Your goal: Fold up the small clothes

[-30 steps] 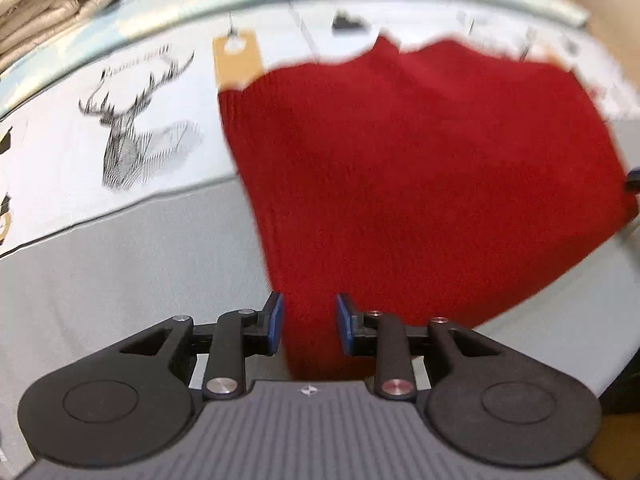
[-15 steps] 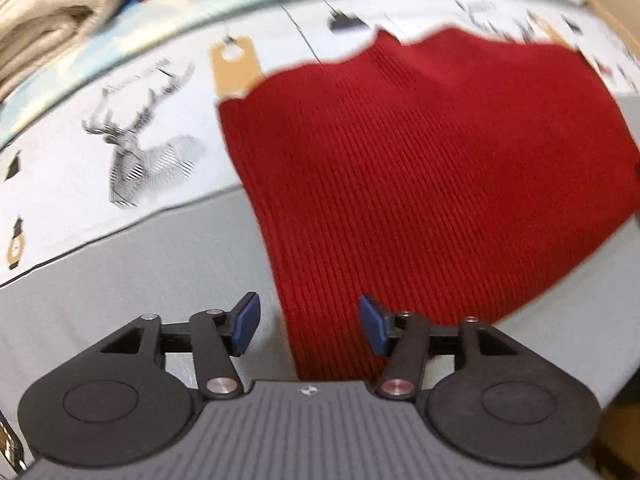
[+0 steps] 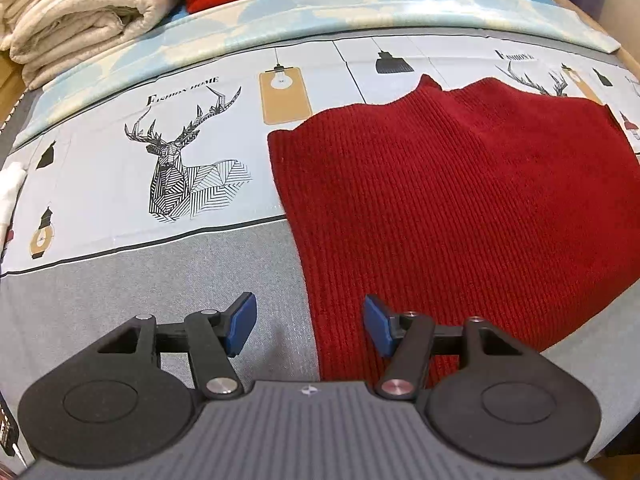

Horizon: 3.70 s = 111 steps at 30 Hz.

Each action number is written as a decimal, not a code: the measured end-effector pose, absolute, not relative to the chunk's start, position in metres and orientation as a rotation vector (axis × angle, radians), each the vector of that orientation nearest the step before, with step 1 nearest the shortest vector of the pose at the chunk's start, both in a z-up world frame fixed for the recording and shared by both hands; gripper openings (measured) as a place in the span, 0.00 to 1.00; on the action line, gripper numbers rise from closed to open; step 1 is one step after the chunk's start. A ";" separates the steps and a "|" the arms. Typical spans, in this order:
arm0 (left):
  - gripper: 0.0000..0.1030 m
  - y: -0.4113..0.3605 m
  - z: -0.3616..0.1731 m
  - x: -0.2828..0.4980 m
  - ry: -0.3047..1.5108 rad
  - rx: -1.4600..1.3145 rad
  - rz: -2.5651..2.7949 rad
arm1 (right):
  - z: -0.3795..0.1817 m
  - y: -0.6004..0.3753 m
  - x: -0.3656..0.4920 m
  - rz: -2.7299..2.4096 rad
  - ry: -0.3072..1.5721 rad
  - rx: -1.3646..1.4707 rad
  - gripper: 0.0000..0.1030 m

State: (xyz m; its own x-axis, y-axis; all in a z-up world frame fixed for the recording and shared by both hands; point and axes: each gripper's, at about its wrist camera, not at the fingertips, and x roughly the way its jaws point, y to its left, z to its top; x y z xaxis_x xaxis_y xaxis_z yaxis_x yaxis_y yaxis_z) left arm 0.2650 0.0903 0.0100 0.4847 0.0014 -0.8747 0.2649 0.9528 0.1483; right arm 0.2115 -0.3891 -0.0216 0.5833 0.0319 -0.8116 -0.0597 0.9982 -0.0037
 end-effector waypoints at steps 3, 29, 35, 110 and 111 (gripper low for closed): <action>0.63 0.091 0.011 0.265 1.049 0.274 -0.163 | -0.022 -0.387 0.212 0.048 0.950 -0.045 0.45; 0.22 0.112 0.054 0.244 0.960 0.037 -0.110 | 0.052 -0.298 0.190 0.190 0.663 0.111 0.18; 0.22 0.115 0.048 0.247 0.975 0.059 -0.105 | 0.049 -0.241 0.191 0.303 0.680 0.069 0.16; 0.87 0.111 0.006 0.310 1.233 -0.502 -0.299 | 0.011 -0.073 0.140 0.697 0.499 -0.443 0.15; 0.87 0.108 0.004 0.311 1.229 -0.515 -0.315 | 0.013 -0.079 0.139 0.698 0.498 -0.433 0.15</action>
State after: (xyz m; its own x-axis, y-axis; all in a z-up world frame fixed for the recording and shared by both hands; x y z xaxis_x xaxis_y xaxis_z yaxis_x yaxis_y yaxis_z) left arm 0.3112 0.1084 0.0044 0.3130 -0.4954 -0.8103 -0.0443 0.8446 -0.5335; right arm 0.1388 -0.0791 0.0126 0.6599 0.4958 -0.5645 -0.6953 0.6876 -0.2090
